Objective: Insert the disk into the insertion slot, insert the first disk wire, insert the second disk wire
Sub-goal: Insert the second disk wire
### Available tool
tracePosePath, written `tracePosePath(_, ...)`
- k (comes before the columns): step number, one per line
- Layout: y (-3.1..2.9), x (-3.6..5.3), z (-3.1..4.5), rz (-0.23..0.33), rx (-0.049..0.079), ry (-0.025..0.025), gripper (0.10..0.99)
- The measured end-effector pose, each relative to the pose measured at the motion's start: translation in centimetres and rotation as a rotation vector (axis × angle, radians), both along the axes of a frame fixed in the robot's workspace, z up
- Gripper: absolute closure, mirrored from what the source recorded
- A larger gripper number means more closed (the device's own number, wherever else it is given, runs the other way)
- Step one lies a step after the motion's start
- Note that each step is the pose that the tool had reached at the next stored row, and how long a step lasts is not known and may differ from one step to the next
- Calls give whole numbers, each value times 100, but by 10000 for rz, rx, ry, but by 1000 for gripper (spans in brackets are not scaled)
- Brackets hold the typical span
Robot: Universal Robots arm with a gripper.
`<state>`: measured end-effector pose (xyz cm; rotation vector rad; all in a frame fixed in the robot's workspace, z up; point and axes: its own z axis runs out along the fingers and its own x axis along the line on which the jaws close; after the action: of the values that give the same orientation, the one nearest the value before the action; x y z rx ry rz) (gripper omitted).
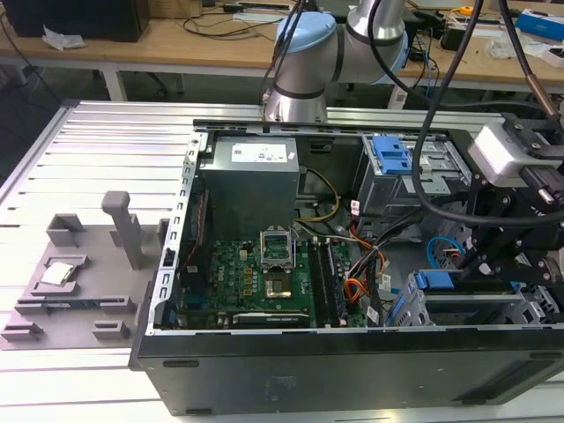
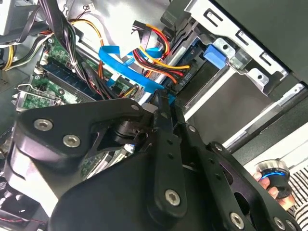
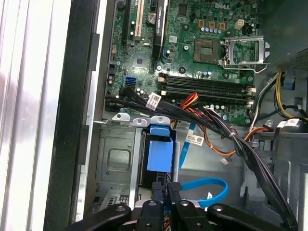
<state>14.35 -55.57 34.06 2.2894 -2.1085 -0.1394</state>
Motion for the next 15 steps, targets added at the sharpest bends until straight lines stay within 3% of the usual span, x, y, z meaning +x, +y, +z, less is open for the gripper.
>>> tracePosePath(10, -17, 0, -54, -53, 5, 1, 914)
tracePosePath(11, -17, 0, -53, -53, 1, 1, 851)
tracePosePath(15, -17, 0, 5, -54, 5, 1, 851)
